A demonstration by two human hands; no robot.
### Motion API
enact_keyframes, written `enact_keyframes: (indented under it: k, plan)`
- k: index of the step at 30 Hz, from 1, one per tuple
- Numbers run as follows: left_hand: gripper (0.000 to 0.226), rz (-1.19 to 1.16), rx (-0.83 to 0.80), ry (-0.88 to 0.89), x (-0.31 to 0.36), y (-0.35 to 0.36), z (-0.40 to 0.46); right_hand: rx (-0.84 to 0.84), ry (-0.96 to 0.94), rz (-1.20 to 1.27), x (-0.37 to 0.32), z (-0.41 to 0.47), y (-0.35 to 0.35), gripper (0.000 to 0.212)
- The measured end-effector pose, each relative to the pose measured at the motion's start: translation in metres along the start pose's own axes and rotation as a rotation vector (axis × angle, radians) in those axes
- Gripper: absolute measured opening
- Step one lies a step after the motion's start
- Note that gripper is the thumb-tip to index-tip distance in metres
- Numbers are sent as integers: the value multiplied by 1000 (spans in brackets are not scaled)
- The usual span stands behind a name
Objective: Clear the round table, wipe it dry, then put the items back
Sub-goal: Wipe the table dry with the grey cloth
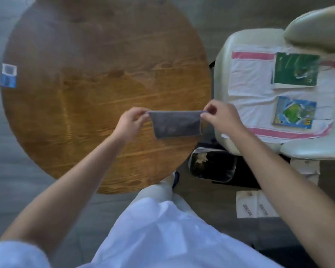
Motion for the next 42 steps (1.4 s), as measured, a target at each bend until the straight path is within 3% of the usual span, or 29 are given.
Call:
enact_keyframes:
  k: [8, 13, 21, 28, 31, 35, 39, 42]
  plan:
    - [23, 296, 62, -37, 9, -29, 114, 57, 5, -117, -50, 101, -26, 6]
    - [19, 367, 107, -8, 2, -44, 160, 128, 41, -111, -72, 138, -33, 15]
    - [30, 383, 99, -1, 3, -54, 197, 221, 89, -88, -104, 183, -39, 21]
    - [21, 355, 181, -86, 1, -54, 207, 196, 91, -73, -111, 195, -35, 20]
    - [29, 360, 227, -86, -1, -51, 207, 209, 101, -41, -108, 196, -35, 25]
    - [48, 373, 260, -12, -2, -49, 198, 227, 95, -26, -101, 186, -34, 28]
    - [45, 434, 276, 114, 4, -46, 182, 265, 38, 25, -93, 161, -43, 25]
    - [46, 467, 298, 198, 11, -46, 164, 329, -76, -11, -89, 127, -55, 35]
Point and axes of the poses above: each hand's wrist, its own z-axis towards the middle knuckle, its own y-axis out of the palm, x = y × z, the point moved 1 cm from there along z, towards the middle knuckle, and after that the axes turned 14 degrees about y, right-handed, at the moved point
